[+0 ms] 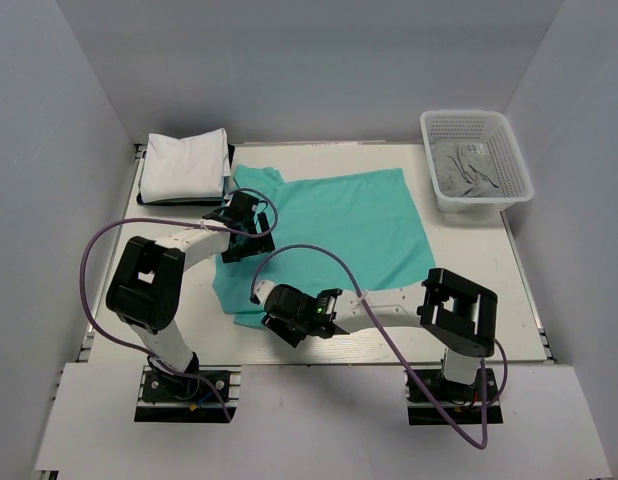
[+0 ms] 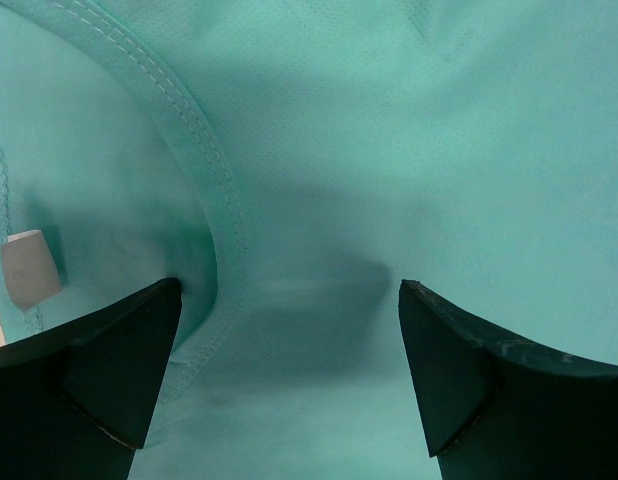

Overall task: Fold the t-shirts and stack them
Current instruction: Flatten out the tshirt

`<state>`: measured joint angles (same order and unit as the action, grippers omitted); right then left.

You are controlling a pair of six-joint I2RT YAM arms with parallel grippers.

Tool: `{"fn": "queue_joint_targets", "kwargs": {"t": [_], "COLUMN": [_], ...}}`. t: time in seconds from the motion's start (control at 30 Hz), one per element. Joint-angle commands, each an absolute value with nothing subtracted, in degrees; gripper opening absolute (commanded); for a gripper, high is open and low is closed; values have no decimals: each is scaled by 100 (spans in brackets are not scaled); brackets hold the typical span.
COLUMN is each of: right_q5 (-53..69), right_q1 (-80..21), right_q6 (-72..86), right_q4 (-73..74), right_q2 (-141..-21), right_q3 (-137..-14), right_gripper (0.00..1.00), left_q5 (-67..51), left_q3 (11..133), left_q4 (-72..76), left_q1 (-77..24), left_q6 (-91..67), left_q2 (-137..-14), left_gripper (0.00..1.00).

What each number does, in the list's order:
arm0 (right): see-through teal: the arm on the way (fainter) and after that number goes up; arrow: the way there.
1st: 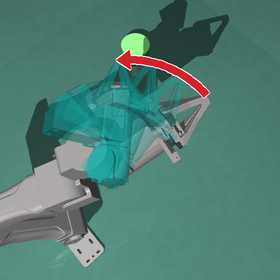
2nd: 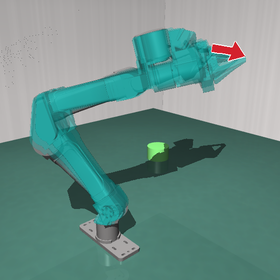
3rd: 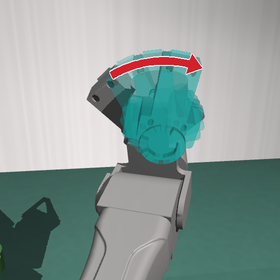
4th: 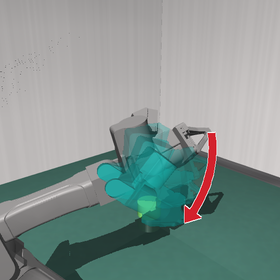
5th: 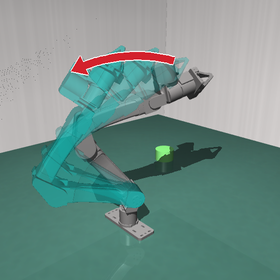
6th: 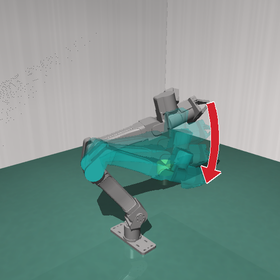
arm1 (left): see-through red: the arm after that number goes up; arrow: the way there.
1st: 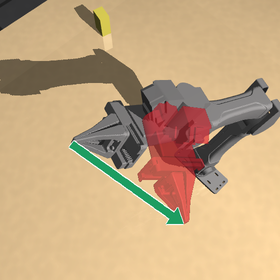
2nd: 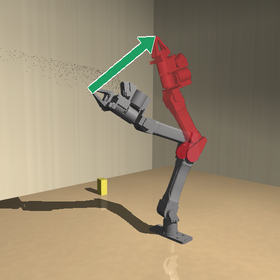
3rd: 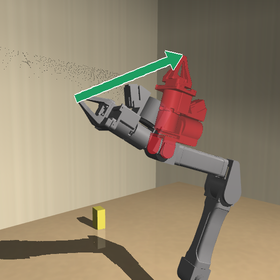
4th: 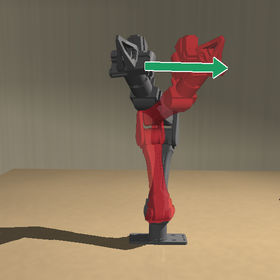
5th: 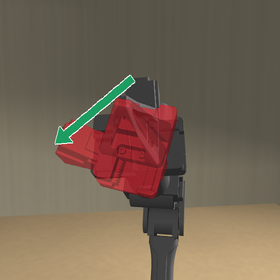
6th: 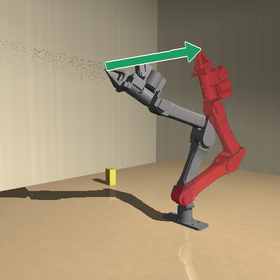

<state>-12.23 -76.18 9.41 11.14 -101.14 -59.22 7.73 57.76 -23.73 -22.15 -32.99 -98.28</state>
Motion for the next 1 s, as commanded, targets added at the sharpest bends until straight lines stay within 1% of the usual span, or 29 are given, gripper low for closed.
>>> {"fn": "queue_joint_targets", "kwargs": {"t": [0.0,0.13,0.23,0.27,0.3,0.37,0.47,0.5,0.63,0.73,0.83,0.9,0.97], "right_q5": [-1258,-1274,-1266,-1257,-1248,-1169,-643,-215,525,834,766,283,-155], "right_q1": [-7620,-7638,-7629,-7629,-7655,-7655,-7682,-7690,-7752,-7778,-7831,-7892,-7954], "right_q6": [1063,1090,1125,1169,1230,1300,1397,1389,1319,1301,1310,1213,1038], "right_q4": [1187,1108,1090,1177,1256,1572,1828,1872,2047,2065,1829,1749,1609], "right_q2": [-10327,-10459,-10450,-10381,-10362,-10118,-9486,-9257,-8685,-8448,-8525,-8735,-9016], "right_q3": [-6205,-6214,-6162,-6161,-6170,-6056,-5714,-5652,-5248,-4861,-4790,-5052,-5237], "right_gripper": [49,49,37,10,0,0,0,0,0,0,0,1,14], "left_q5": [721,721,721,721,721,721,721,721,826,826,773,773,712], "left_q3": [5687,5687,5687,5687,5687,5748,5748,5800,5801,5854,5906,5906,5906], "left_q4": [-2312,-2312,-2312,-2312,-2312,-2312,-2312,-2312,-2312,-2312,-2312,-2312,-2312], "left_q1": [-2232,-2232,-2232,-2232,-2232,-2232,-2180,-2180,-2180,-2180,-2180,-2232,-2232], "left_q6": [-3340,-3340,-3340,-3340,-3340,-3340,-3340,-3340,-3340,-3340,-3340,-3340,-3340], "left_q2": [-9923,-9923,-9976,-10036,-10037,-10090,-10212,-10265,-10371,-10371,-10424,-10354,-10301], "left_gripper": [100,100,100,100,100,100,100,100,100,100,100,100,100]}}
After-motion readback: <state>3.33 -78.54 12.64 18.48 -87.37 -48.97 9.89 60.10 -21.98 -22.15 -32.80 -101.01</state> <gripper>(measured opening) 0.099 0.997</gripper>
